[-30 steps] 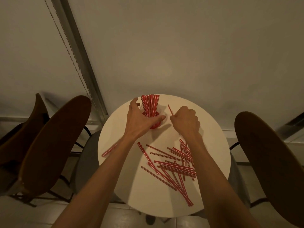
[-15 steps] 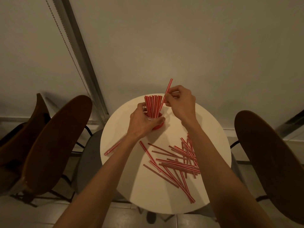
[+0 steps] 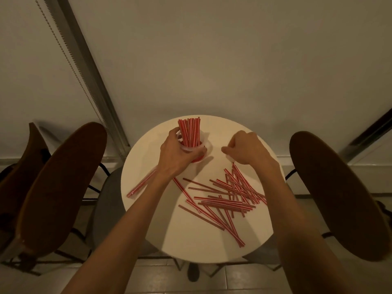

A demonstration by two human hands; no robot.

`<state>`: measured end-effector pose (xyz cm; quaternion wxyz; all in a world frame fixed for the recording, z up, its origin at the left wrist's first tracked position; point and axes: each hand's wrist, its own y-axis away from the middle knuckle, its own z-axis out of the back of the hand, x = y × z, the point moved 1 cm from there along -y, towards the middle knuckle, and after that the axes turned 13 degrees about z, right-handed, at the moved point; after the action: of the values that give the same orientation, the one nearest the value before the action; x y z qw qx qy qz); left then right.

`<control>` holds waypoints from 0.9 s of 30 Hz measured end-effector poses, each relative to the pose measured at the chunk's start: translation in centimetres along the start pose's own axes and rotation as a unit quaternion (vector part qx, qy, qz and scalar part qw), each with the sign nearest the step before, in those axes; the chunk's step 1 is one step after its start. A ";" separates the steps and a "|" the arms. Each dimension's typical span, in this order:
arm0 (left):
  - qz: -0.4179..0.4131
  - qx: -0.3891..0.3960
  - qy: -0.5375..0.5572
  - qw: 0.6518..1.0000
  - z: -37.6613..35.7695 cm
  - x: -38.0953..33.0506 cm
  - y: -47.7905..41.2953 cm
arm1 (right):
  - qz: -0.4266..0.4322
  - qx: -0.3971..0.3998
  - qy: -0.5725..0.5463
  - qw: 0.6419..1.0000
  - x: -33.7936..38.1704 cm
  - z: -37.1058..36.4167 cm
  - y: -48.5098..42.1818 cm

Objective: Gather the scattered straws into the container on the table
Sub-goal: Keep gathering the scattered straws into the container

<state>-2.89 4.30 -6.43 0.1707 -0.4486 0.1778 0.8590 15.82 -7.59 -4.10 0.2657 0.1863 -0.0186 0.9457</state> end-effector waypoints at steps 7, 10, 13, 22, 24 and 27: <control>0.026 -0.015 0.010 1.000 0.6 1.1 2.3 | -0.052 0.119 0.073 0.989 -0.8 -0.3 5.2; 0.038 -0.033 0.020 0.999 0.3 1.6 3.9 | -0.053 0.105 0.060 0.991 0.0 -0.4 6.6; 0.035 -0.048 0.016 0.998 -0.1 2.2 5.5 | -0.040 0.088 0.061 0.993 0.7 -0.6 7.5; -0.048 -0.070 0.037 0.996 -1.6 2.2 8.6 | -0.015 -0.014 0.044 0.999 0.7 -2.9 6.9; -0.073 -0.054 0.030 0.995 -2.0 1.9 8.7 | -0.025 -0.035 0.010 0.999 0.6 -3.1 6.4; -0.081 -0.025 0.002 0.996 -2.4 1.4 8.8 | -0.039 -0.049 -0.072 0.995 0.2 -2.8 5.7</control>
<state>-5.95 -4.34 -7.54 0.2281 -0.4670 0.1198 0.8459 11.80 -12.03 -6.22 0.3091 0.2407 -0.0768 0.9168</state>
